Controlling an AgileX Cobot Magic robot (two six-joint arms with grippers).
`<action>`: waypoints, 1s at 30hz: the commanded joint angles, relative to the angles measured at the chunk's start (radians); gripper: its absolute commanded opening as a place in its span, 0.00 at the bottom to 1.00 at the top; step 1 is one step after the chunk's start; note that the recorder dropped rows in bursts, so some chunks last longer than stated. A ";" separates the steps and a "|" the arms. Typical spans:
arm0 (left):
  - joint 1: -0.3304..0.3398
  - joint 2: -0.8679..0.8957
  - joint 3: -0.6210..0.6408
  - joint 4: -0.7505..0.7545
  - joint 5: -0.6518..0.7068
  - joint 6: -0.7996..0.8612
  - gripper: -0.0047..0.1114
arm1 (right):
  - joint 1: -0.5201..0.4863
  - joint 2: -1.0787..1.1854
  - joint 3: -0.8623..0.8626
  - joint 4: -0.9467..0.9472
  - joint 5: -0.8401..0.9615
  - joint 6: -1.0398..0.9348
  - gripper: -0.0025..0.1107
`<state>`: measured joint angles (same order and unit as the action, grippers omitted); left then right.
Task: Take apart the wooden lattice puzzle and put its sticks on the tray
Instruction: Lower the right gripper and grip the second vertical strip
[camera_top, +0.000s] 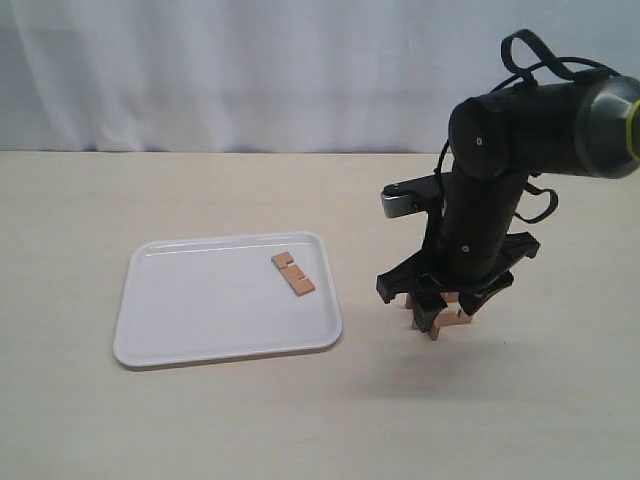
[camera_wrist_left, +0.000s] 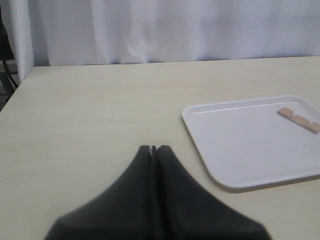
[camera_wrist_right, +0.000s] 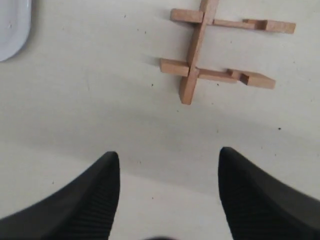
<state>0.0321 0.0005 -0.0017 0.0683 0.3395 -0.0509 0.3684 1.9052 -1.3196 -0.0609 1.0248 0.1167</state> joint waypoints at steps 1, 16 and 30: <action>0.002 0.000 0.002 -0.001 -0.016 0.001 0.04 | -0.008 0.011 0.034 0.002 -0.090 0.003 0.51; 0.002 0.000 0.002 -0.001 -0.016 0.001 0.04 | -0.045 0.118 0.036 0.014 -0.105 0.042 0.51; 0.002 0.000 0.002 -0.001 -0.016 0.001 0.04 | -0.064 0.151 0.036 0.047 -0.209 0.042 0.31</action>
<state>0.0321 0.0005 -0.0017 0.0683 0.3395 -0.0509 0.3105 2.0523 -1.2898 -0.0195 0.8316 0.1573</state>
